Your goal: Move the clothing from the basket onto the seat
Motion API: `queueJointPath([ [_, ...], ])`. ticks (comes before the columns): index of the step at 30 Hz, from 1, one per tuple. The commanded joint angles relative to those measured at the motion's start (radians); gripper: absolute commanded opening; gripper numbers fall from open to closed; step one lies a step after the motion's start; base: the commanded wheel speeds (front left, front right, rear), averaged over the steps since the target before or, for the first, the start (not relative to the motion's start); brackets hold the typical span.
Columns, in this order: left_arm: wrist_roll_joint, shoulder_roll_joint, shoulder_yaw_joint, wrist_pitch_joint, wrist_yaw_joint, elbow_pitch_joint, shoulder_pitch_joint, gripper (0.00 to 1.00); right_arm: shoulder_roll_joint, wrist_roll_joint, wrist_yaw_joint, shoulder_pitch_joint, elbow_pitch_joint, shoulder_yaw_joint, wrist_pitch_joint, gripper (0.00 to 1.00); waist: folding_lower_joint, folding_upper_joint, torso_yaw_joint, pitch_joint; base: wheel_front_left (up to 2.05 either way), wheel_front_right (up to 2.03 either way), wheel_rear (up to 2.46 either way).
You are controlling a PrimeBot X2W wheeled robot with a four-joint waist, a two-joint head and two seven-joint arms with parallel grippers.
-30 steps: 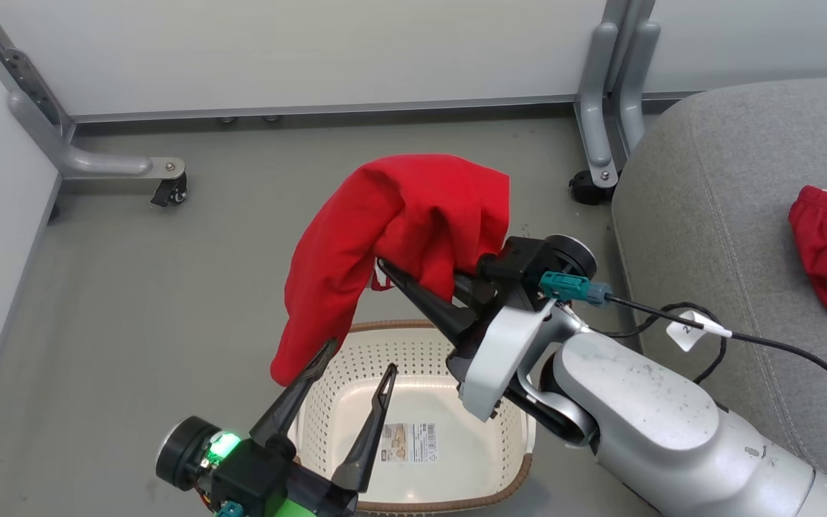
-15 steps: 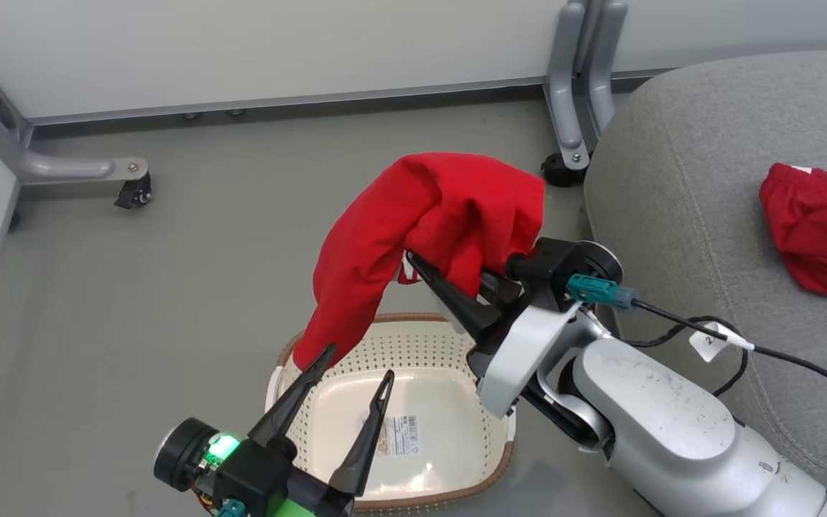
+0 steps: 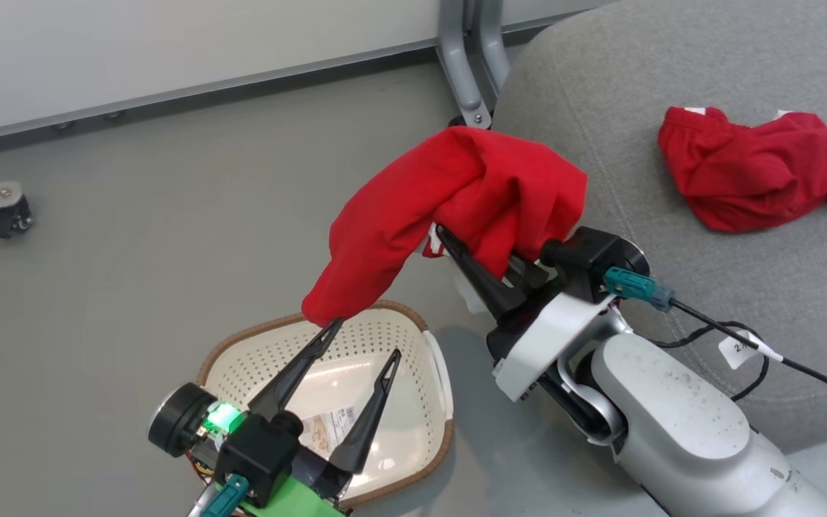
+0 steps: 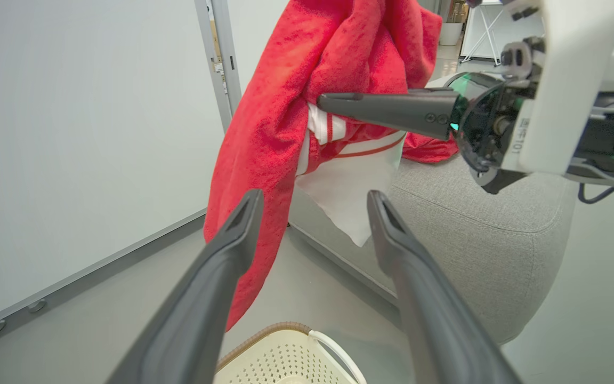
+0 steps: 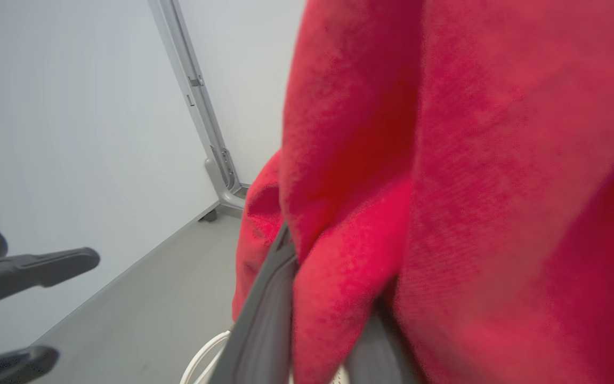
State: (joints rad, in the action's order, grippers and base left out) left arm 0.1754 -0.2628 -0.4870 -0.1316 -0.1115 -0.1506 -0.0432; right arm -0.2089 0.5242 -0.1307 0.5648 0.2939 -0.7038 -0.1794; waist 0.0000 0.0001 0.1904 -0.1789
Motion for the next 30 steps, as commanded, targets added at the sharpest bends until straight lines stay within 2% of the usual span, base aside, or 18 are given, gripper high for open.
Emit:
queueJointPath([
  [1,-0.003,-0.01,-0.002,0.008,-0.002,-0.003,-0.022,1.0,0.0,-0.007,0.0,-0.015,0.004,0.012,-0.011,0.0,0.0,-0.0001,0.093,-0.045,0.0,0.0,0.0],
  [8,0.002,-0.036,-0.017,0.04,-0.007,-0.025,-0.039,1.0,0.007,-0.017,0.0,-0.05,0.018,0.083,-0.037,0.0,0.0,-0.0001,0.207,-0.068,0.0,0.0,0.0],
  [17,0.014,-0.051,-0.043,0.073,-0.006,-0.039,-0.05,1.0,0.011,-0.029,0.0,-0.094,0.027,0.172,-0.056,0.0,0.0,-0.0001,0.306,-0.09,0.0,0.0,0.0],
  [24,0.012,-0.061,-0.049,0.089,-0.004,-0.061,-0.068,1.0,0.018,-0.026,0.0,-0.094,0.042,0.249,-0.067,0.0,0.0,-0.0001,0.336,-0.13,0.0,0.0,0.0],
  [30,0.001,-0.067,-0.068,0.103,-0.009,-0.087,-0.123,1.0,0.0,-0.02,0.0,-0.032,0.068,0.353,-0.08,0.0,0.0,-0.0001,0.299,-0.197,0.0,0.0,0.0],
])
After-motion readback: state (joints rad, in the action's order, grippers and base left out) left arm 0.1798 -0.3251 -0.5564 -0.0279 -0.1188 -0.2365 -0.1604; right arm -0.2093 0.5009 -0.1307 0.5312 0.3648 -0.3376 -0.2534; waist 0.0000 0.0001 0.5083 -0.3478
